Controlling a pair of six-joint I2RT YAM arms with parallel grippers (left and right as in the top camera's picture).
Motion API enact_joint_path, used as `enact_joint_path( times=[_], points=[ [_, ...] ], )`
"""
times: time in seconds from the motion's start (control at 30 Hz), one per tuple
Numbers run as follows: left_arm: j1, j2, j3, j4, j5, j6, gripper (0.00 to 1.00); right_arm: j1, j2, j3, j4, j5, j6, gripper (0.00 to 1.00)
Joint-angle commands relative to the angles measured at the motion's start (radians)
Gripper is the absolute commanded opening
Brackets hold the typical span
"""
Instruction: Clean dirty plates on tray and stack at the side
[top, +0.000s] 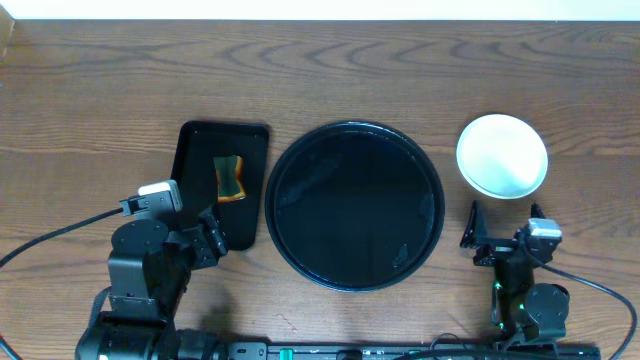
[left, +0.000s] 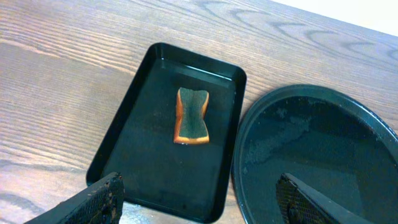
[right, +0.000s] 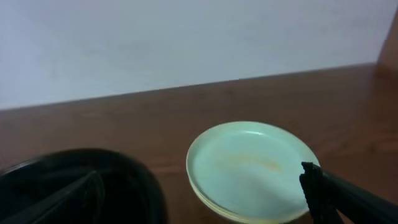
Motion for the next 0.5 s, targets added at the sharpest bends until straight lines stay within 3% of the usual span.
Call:
enact_joint_path(
  times=[0.0, 0.47],
  points=[
    [0.002, -0.001, -0.004, 0.0, 0.01, 0.013, 0.79, -0.01, -0.008, -0.002, -0.007, -0.044, -0.09, 0.99],
    [0.002, -0.001, -0.004, 0.0, 0.01, 0.013, 0.79, -0.01, -0.008, -0.002, -0.008, -0.056, -0.09, 0.99]
  ],
)
